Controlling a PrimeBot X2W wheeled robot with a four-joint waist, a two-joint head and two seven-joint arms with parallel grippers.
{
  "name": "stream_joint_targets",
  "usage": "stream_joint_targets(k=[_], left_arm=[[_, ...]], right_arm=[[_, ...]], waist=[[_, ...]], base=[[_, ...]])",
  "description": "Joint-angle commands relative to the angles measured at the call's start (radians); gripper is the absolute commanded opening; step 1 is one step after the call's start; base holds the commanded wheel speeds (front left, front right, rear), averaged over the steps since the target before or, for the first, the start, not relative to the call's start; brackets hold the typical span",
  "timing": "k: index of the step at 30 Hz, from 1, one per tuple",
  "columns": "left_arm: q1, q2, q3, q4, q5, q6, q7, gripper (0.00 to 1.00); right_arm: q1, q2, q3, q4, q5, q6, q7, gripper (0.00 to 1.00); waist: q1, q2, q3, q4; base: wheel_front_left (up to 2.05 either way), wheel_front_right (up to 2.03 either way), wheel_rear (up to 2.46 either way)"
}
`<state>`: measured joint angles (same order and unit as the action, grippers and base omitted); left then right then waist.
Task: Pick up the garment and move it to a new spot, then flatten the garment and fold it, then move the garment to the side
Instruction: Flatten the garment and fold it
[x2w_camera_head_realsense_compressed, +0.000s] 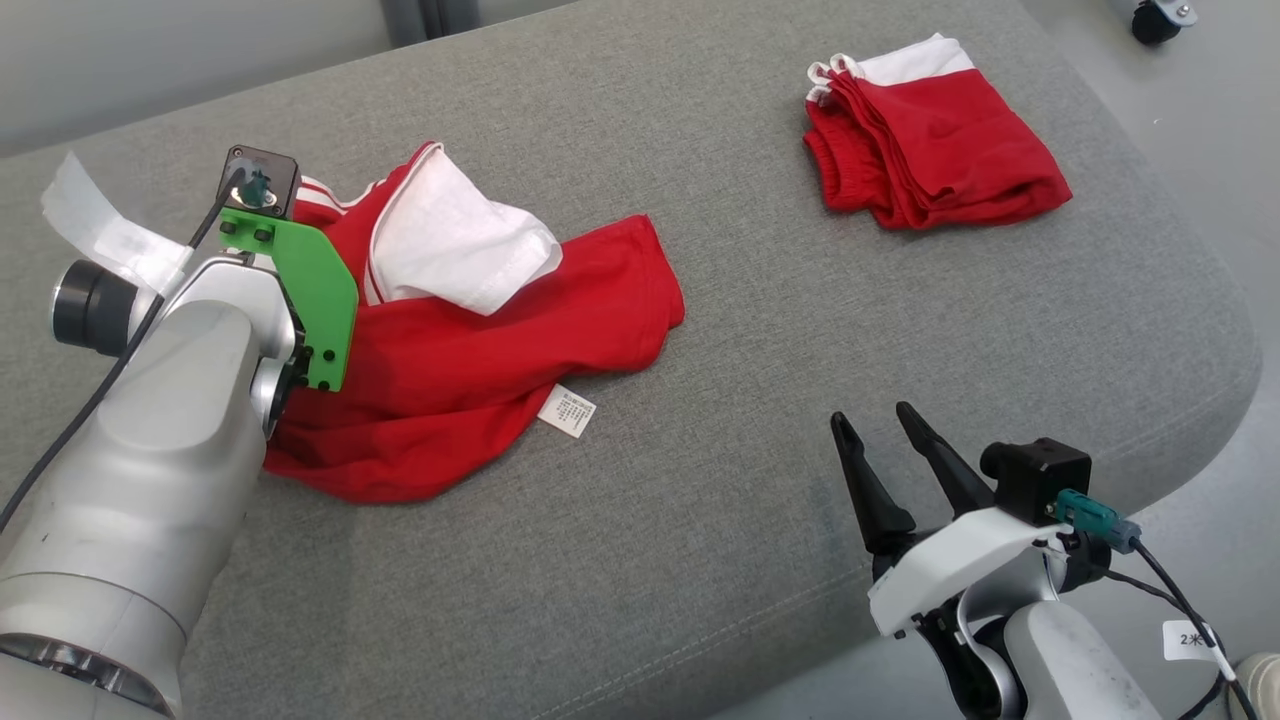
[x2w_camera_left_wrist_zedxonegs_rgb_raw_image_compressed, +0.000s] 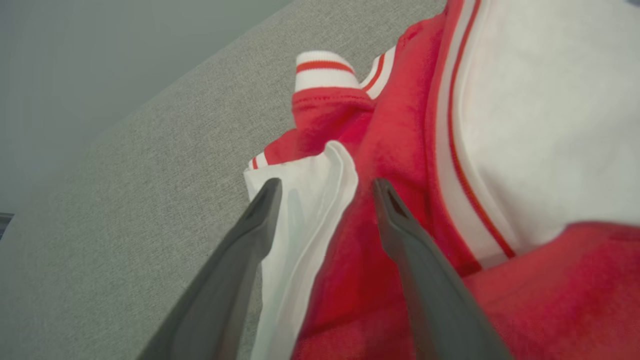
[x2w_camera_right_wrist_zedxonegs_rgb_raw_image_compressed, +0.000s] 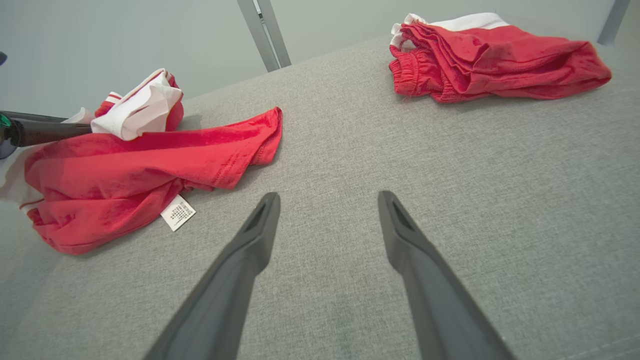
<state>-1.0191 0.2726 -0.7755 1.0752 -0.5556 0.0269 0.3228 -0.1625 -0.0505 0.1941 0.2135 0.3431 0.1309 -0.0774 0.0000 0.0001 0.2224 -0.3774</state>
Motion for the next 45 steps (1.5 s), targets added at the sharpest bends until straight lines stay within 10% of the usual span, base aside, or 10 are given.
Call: stream_joint_targets(k=[1,5,24,45], left_arm=[[-0.014,0.003,0.004,-0.001,-0.004,0.005,-0.005,0.68],[-0.016,0.000,0.014,-0.007,-0.018,0.010,-0.027,0.00],[0.159,0.004,0.216,-0.146,-0.211,0.025,-0.368,0.00],[0.673,0.092,0.380,-0.616,-0.310,0.256,-0.559,0.00]], right_arm=[[-0.012,0.000,0.002,0.002,0.004,0.000,-0.004,1.00],[-0.016,0.000,0.007,0.009,0.005,0.000,-0.007,1.00],[0.009,-0.001,-0.046,0.002,-0.021,0.000,0.005,1.00],[0.040,-0.001,-0.060,0.000,-0.013,0.000,0.018,1.00]], waist=[[0.0000,-0.0001,-0.001,0.003],[0.0000,-0.0001,-0.006,0.010],[0.0000,-0.0001,-0.054,0.167],[0.0000,-0.0001,-0.130,0.297]], base=[[0.00,0.00,0.00],[0.00,0.00,0.00],[0.00,0.00,0.00],[0.00,0.00,0.00]])
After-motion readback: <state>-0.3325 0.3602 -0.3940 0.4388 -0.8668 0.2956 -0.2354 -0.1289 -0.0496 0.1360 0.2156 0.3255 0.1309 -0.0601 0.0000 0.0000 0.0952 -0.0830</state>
